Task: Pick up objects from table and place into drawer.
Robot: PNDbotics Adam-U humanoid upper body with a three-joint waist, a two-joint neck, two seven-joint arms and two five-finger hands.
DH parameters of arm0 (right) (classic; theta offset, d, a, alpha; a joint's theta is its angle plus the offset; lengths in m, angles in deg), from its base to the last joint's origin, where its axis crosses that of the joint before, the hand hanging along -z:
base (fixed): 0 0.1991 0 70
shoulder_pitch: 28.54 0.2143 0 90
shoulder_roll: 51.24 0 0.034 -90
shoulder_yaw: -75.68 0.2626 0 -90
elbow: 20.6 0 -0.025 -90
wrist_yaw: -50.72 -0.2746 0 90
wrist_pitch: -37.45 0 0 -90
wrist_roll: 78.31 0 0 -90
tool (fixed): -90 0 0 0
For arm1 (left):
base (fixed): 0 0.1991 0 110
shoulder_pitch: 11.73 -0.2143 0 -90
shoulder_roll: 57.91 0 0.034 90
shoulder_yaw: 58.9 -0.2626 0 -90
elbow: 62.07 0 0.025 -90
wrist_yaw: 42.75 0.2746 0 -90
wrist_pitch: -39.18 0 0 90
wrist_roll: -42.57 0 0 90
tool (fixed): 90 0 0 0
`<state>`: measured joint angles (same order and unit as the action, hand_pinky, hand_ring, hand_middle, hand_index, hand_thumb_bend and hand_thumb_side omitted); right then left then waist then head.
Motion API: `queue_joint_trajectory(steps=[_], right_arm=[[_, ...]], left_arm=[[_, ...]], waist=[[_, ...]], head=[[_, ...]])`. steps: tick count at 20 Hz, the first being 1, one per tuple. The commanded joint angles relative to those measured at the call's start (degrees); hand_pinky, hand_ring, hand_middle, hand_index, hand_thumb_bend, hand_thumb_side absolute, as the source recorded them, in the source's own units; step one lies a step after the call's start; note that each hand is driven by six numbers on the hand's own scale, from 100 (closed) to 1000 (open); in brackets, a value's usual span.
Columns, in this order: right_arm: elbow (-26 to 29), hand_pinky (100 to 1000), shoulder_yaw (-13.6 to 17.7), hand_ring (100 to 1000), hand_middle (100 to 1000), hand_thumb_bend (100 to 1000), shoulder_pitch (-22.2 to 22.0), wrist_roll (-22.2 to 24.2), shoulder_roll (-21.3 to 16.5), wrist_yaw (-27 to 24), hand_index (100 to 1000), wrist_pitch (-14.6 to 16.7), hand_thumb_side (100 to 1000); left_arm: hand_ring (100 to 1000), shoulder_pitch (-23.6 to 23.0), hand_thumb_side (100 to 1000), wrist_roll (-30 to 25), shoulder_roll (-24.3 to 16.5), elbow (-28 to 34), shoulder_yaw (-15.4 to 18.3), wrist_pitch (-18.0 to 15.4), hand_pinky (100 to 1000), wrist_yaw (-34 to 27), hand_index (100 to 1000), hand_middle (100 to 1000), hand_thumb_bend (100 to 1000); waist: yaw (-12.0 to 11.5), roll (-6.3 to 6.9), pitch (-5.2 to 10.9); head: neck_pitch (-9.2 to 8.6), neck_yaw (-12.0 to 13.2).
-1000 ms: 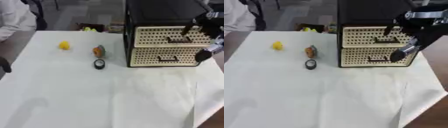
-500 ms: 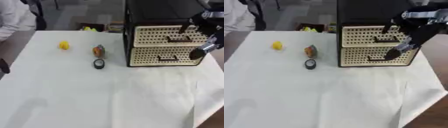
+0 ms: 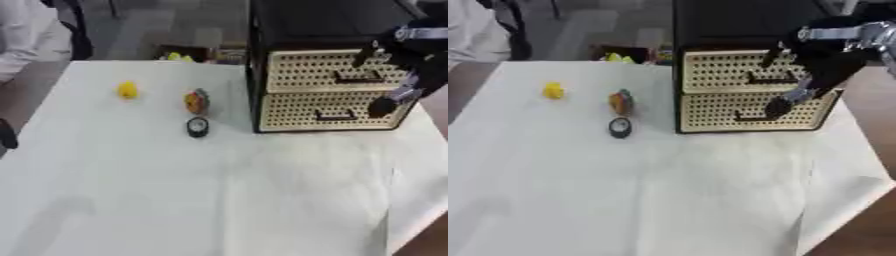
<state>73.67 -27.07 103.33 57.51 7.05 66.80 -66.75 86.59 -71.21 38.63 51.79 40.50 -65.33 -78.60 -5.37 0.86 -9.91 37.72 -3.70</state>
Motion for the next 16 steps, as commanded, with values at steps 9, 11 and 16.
queue_joint_trajectory(steps=[9,11,16], right_arm=[[-2.4,100,0.7,100,100,1000,1.6,-1.9,0.8,6.7,810,1.6,541],[-2.7,100,0.5,100,100,1000,1.7,-1.8,1.0,7.6,812,1.9,541],[-3.3,100,0.4,100,100,1000,1.7,-1.8,1.3,10.1,815,2.4,544]], left_arm=[[500,0.2,979,-0.4,-0.3,0.7,0.5,-0.2,394,0.0,714,506,100],[500,0.2,979,-0.4,-0.3,0.7,0.4,-0.2,394,0.0,713,506,100],[498,0.2,979,-0.5,-0.2,0.7,0.5,-0.2,394,0.1,713,506,100]], waist=[[-0.5,0.25,0.67],[-0.6,0.29,0.62],[-0.6,0.35,0.52]], head=[[-0.59,-0.9],[-0.6,-0.9],[-0.63,-0.9]])
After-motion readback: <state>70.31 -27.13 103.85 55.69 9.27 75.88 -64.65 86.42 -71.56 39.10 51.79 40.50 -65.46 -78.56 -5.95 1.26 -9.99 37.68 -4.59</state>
